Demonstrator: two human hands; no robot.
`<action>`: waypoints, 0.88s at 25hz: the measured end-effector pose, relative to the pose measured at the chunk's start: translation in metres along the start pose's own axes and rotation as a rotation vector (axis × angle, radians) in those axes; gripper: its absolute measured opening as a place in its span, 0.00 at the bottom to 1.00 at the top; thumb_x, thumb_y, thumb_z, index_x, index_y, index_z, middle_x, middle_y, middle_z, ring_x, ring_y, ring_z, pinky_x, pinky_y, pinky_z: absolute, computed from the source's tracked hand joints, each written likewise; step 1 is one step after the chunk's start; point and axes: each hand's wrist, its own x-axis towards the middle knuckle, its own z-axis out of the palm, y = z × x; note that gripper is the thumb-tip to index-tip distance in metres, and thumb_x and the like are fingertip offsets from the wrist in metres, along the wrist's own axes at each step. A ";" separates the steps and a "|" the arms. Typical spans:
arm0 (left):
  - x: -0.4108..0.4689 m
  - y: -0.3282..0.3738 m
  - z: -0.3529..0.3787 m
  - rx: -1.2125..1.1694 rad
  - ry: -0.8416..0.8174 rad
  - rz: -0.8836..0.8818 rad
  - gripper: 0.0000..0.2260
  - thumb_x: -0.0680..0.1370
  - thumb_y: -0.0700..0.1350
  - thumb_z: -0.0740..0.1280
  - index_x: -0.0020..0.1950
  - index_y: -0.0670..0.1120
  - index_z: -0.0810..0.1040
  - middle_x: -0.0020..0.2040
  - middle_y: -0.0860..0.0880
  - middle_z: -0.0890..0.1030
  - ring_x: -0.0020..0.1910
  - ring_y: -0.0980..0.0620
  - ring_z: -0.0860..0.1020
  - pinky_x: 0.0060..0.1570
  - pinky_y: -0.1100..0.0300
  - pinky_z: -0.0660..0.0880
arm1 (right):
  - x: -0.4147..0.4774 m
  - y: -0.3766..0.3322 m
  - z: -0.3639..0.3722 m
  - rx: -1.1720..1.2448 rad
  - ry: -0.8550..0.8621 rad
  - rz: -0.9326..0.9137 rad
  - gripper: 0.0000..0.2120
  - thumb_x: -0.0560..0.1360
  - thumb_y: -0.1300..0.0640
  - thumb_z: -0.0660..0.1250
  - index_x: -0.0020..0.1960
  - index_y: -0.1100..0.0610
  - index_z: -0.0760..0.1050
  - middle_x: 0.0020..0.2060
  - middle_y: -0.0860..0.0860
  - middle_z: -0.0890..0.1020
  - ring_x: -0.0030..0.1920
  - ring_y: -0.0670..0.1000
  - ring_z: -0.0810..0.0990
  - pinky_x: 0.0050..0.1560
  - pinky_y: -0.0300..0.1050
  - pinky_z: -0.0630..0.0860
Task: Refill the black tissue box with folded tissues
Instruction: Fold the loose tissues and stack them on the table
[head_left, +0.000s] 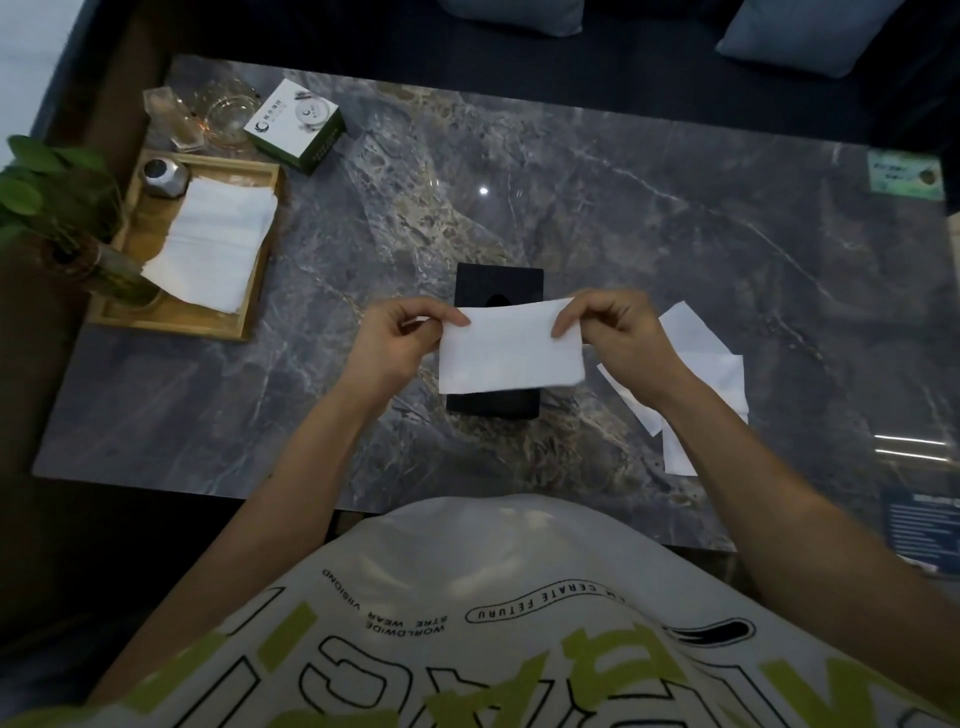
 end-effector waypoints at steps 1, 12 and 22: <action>0.000 0.000 0.001 -0.002 0.006 -0.002 0.17 0.78 0.29 0.57 0.43 0.44 0.83 0.46 0.49 0.82 0.43 0.59 0.80 0.41 0.63 0.77 | 0.000 0.001 0.000 0.031 -0.012 0.008 0.22 0.74 0.77 0.57 0.37 0.56 0.81 0.45 0.54 0.82 0.51 0.54 0.81 0.54 0.53 0.79; 0.007 0.004 0.006 0.002 -0.064 -0.137 0.10 0.76 0.45 0.71 0.56 0.48 0.81 0.47 0.46 0.83 0.44 0.57 0.81 0.44 0.63 0.76 | 0.005 0.006 0.004 0.166 0.014 0.197 0.16 0.72 0.61 0.58 0.39 0.49 0.84 0.47 0.44 0.83 0.52 0.45 0.80 0.50 0.49 0.79; 0.012 0.003 0.011 0.092 -0.272 -0.224 0.09 0.75 0.45 0.72 0.54 0.44 0.84 0.49 0.47 0.86 0.47 0.52 0.83 0.48 0.59 0.78 | 0.016 -0.004 0.015 0.077 -0.073 0.041 0.19 0.72 0.70 0.67 0.54 0.48 0.79 0.47 0.45 0.86 0.52 0.44 0.82 0.52 0.35 0.76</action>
